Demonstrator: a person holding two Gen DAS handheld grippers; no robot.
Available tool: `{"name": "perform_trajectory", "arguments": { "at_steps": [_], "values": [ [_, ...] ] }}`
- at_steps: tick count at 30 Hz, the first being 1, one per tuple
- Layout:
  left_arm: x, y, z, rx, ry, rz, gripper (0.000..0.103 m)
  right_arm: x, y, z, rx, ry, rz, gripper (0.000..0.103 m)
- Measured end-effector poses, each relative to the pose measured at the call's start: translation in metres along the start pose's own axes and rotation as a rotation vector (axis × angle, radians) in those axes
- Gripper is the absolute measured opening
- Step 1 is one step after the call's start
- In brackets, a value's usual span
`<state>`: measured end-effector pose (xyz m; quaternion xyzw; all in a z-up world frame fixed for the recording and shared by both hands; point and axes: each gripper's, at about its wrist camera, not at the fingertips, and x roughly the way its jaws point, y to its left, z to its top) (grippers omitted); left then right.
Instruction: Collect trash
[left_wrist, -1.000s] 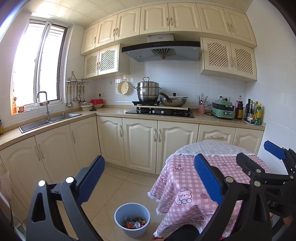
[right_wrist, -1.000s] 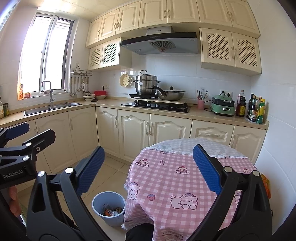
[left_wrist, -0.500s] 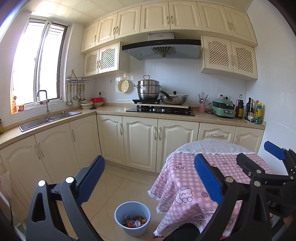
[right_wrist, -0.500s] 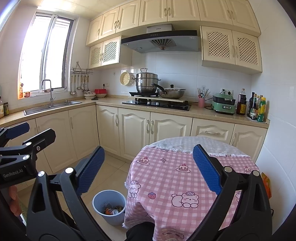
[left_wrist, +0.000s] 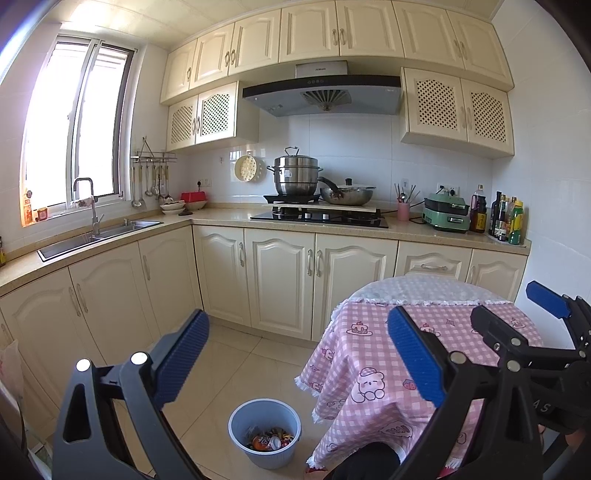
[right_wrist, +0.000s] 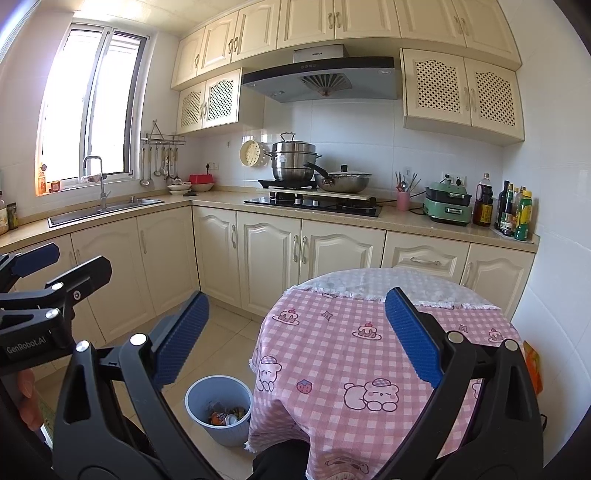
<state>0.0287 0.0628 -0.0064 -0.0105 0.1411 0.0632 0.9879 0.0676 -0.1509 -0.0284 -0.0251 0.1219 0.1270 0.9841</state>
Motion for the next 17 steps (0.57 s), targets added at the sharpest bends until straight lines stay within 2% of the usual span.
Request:
{"name": "perform_trajectory", "arguments": {
  "at_steps": [10,17],
  "values": [
    [0.01,0.006,-0.004,-0.003,0.026,0.004,0.095,0.008,-0.002,-0.002,0.001,0.019,-0.001,0.094],
    [0.04,0.013,-0.019,-0.001,0.095,0.032,0.095,0.033,-0.018,-0.01,-0.003,0.062,-0.014,0.094]
  ]
}}
